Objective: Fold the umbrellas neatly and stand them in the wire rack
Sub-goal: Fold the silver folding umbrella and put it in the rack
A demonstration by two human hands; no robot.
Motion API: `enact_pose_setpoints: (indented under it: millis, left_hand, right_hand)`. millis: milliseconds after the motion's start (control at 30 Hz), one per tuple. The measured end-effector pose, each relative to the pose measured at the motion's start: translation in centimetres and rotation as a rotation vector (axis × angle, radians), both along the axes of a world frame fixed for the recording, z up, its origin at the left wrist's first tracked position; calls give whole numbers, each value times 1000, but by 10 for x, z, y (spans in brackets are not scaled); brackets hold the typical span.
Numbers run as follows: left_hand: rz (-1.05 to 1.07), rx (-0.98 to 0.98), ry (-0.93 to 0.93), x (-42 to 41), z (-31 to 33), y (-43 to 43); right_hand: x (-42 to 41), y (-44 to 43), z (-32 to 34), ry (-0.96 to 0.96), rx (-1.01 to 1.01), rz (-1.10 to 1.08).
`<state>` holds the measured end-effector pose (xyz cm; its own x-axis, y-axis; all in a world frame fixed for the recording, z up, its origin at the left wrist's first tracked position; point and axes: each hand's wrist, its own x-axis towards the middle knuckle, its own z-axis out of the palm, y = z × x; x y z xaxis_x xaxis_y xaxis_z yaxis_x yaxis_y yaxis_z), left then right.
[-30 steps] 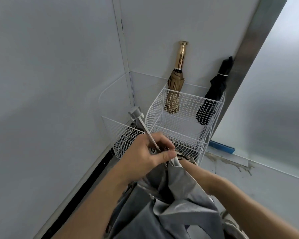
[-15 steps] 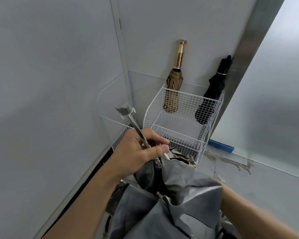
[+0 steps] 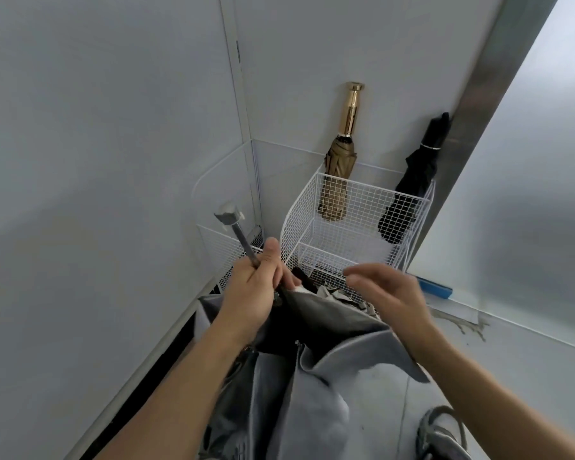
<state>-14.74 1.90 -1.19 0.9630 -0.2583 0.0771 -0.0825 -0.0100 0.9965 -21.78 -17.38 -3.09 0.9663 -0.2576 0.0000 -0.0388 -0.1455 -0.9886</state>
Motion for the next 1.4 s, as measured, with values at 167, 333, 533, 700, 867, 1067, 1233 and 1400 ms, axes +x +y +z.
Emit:
enact_pose_setpoints:
  millis: [167,333,533,700,867,1067,1233,1400]
  left_hand:
    - [218,28,58,17,-9,7]
    - [231,24,93,11,-6,2]
    - [25,-67,132,-14,7,-13]
    - [-94,-46,103,-24,10,-15]
    - [103,13,73,-16,6,-15]
    - [493,62,168,12,-3,-1]
    - [553,68,161,15,-5,-4]
    - [485,38,196,7,-3,-11]
  right_hand:
    - [-31,10,17,-292,-617,177]
    - [-25,19,-20,-173,-913,259]
    - [-6,20,-23,-83,-705,12]
    - [6,18,-25,44,-568,11]
    - [7,15,-20,7,-505,15]
    - [-12,14,9,-452,-471,-294]
    - [-29,40,0,-623,-645,18]
    - [-23,51,-18,-332,-868,156]
